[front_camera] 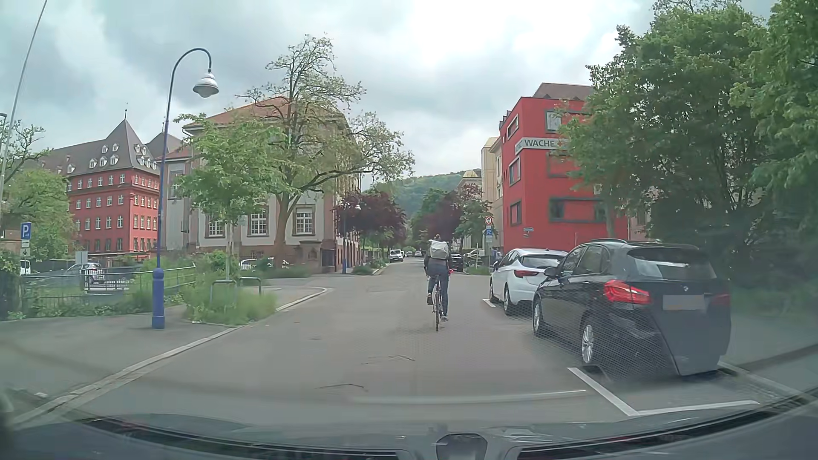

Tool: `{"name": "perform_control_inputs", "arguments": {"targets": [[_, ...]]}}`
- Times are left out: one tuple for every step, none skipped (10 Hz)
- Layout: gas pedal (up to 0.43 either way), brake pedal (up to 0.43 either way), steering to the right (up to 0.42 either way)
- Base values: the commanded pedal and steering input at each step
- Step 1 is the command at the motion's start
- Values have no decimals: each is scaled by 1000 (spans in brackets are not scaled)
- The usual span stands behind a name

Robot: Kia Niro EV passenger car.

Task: Follow the waypoints while adhering to traffic rules and regulations

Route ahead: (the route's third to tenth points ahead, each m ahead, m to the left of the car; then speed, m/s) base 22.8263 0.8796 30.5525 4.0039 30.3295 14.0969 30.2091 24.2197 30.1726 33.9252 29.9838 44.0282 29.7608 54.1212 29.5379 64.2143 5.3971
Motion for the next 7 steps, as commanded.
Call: {"name": "perform_control_inputs", "arguments": {"targets": [[0,122,3],[0,122,4],[0,128,1],[0,128,-3],[0,116,-2],[0,116,4],[0,110,7]]}}
